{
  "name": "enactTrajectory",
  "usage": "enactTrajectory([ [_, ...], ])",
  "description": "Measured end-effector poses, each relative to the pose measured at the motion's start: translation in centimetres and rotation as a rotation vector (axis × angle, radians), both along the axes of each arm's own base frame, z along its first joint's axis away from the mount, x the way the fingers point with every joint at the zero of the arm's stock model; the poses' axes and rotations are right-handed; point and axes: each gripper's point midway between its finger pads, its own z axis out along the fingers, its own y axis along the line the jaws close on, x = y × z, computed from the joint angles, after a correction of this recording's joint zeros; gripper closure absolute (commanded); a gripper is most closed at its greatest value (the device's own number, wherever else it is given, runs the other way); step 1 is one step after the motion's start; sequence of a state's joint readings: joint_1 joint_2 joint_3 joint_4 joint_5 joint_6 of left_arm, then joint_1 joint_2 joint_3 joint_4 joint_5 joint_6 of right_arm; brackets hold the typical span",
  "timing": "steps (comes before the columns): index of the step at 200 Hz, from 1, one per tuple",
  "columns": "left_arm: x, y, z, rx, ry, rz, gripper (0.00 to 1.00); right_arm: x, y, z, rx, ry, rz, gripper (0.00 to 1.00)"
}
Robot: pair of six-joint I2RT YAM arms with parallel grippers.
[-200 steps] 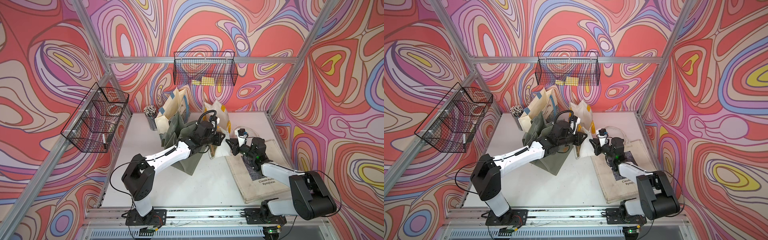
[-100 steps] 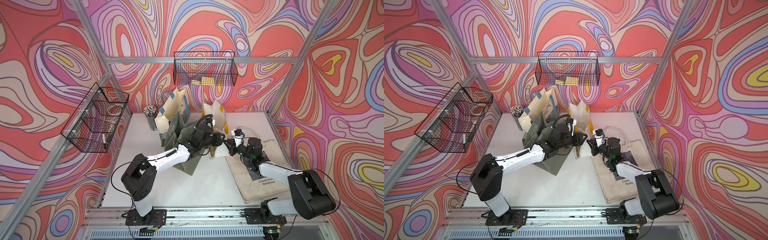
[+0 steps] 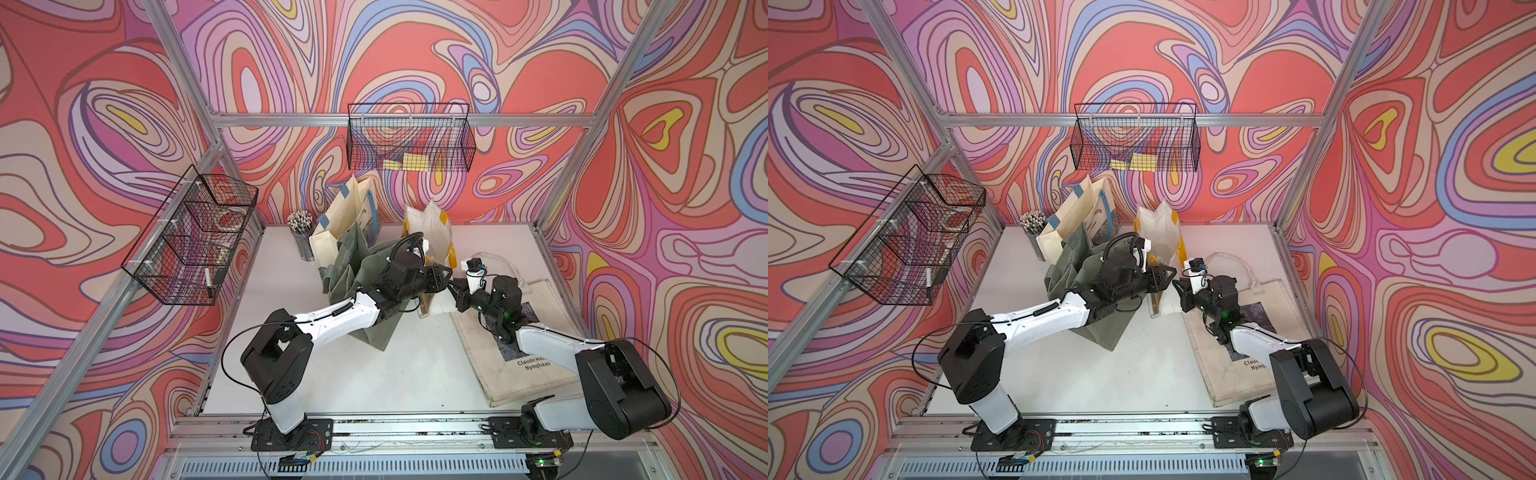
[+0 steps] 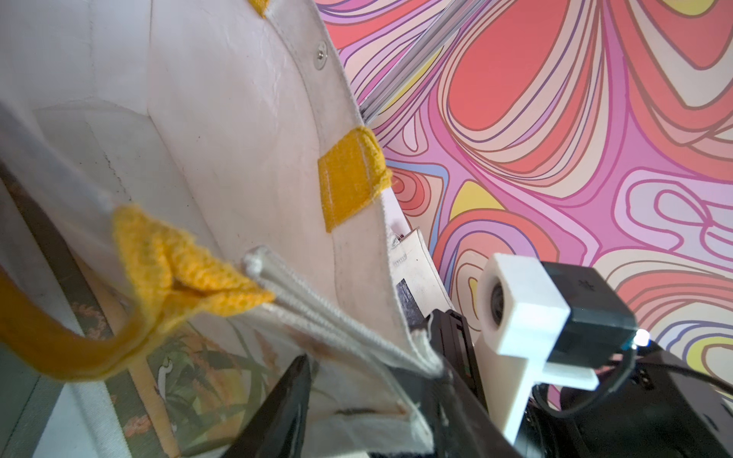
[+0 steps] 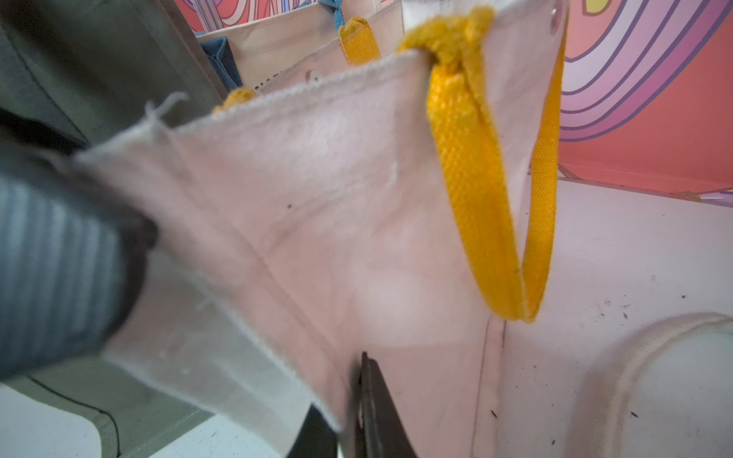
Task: Put away the canvas bag
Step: Pick up the canvas bag from the center of the board.
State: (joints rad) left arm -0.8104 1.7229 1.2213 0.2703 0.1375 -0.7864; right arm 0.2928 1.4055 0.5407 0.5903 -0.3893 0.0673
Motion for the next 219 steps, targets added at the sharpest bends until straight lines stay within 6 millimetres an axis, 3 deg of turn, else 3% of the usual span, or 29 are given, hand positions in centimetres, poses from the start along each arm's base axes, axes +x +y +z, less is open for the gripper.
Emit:
enactTrajectory([
  [28, 0.0, 0.1, 0.0, 0.044, 0.005, 0.033, 0.45, -0.1, 0.2, 0.0, -0.002, 0.001, -0.005, 0.85],
  [67, 0.2, -0.1, 2.0, 0.103, -0.034, 0.087, 0.47, -0.3, 0.2, 0.6, -0.007, -0.009, -0.025, 0.86],
  [116, 0.7, 0.0, 1.9, 0.163, -0.021, 0.122, 0.75, -0.6, -0.2, 0.3, -0.009, -0.004, -0.048, 0.86],
  [171, 0.4, -0.2, 1.7, 0.179, -0.013, 0.113, 0.91, -0.9, -0.4, 0.1, 0.001, 0.007, -0.066, 0.84],
  [183, 0.4, -0.1, 1.7, 0.188, -0.010, 0.111, 1.00, -0.9, -0.4, 0.2, 0.003, 0.008, -0.067, 0.81],
  [200, 0.5, -0.4, 1.9, 0.197, -0.014, 0.100, 1.00, -0.9, -0.5, 0.2, 0.011, 0.014, -0.070, 0.73],
  [219, 0.7, -0.8, 2.4, 0.213, -0.025, 0.082, 1.00, -1.2, -0.5, 0.8, 0.023, 0.009, -0.075, 0.55],
])
